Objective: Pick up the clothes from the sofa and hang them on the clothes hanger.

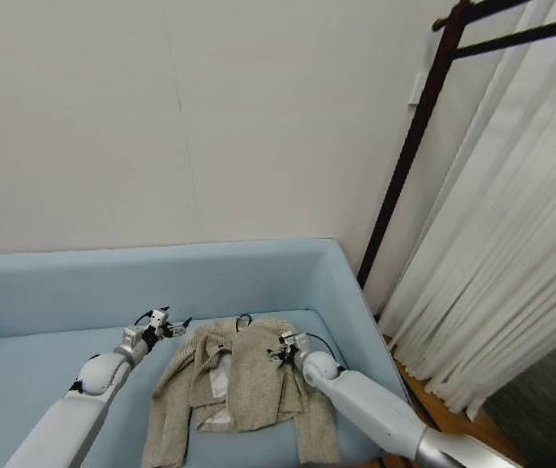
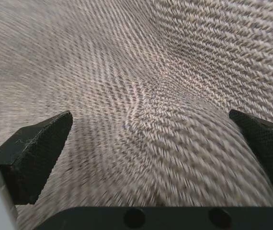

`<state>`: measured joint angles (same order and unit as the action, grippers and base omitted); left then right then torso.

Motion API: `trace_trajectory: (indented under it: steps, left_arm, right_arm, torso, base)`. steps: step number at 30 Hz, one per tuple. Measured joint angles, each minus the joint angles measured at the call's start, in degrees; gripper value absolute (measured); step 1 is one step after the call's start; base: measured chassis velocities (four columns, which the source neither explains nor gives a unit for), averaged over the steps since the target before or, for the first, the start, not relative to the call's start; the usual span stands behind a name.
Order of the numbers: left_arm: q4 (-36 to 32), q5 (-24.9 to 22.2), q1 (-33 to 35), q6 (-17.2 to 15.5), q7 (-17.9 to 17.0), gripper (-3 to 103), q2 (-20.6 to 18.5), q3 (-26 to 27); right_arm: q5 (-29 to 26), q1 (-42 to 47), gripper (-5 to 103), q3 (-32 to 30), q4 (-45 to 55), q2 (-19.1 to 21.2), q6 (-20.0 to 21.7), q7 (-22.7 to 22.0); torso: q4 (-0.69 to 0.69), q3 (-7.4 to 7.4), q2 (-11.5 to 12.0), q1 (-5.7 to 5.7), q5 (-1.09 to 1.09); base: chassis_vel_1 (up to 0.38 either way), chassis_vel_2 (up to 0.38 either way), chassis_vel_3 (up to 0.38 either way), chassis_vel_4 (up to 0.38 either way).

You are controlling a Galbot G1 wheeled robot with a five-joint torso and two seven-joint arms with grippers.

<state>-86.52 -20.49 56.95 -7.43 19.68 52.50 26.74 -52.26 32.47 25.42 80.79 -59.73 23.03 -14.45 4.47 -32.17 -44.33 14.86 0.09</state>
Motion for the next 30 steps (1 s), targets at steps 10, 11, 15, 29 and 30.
trace_trajectory:
  steps: [10,11,15,29,30]
  left_arm:
    - [0.02,-1.56,-0.04,0.44,0.87,100,-1.69,1.36]
    - [-0.24,-1.7,0.28,0.4,0.86,100,-1.85,1.95]
    - [-1.6,-1.83,2.51,0.29,0.87,100,-1.9,3.95]
    - [-9.44,-1.85,13.9,-0.63,0.65,100,0.3,13.19]
    - [-9.64,-1.85,14.19,-0.63,0.65,100,0.44,13.36]
  right_arm:
    - [0.79,-4.01,100,1.18,6.27,1.52,-0.08,3.62]
    - [1.6,-6.03,100,2.2,4.59,0.41,-0.12,4.57]
    - [1.94,-11.47,100,4.79,0.0,-2.65,-0.04,6.67]
    - [8.24,-19.67,100,10.44,-26.25,-12.4,0.25,20.84]
    - [8.68,-19.51,100,10.68,-26.49,-12.3,0.61,21.7]
  torso:
    - [-0.01,0.0,0.0,0.0,-0.01]
    - [-0.01,0.0,0.0,0.0,0.0]
    - [-0.03,0.0,0.0,0.01,-0.02]
    - [-0.01,0.0,0.0,0.0,0.0]
    - [-0.01,0.0,0.0,0.0,-0.01]
  base:
    - [0.0,0.0,0.0,0.0]
    - [0.0,0.0,0.0,0.0]
    - [0.0,0.0,0.0,0.0]
    - [0.0,0.0,0.0,0.0]
    - [0.0,0.0,0.0,0.0]
